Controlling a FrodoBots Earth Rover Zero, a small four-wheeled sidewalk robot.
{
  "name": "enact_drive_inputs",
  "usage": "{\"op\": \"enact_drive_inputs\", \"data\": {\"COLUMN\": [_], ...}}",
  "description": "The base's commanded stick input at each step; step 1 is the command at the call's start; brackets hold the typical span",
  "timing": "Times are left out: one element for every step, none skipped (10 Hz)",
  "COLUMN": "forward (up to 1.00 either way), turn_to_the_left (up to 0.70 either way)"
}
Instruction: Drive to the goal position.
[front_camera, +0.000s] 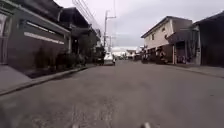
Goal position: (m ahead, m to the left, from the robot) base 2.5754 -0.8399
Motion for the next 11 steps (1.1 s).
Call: {"op": "enact_drive_inputs", "data": {"forward": [0.70,0.70,0.70,0.70,0.70,0.70,0.70,0.70,0.70,0.70,0.70], "turn_to_the_left": [0.00,0.00,0.00,0.00,0.00,0.00,0.00,0.00,0.00,-0.02,-0.06]}}
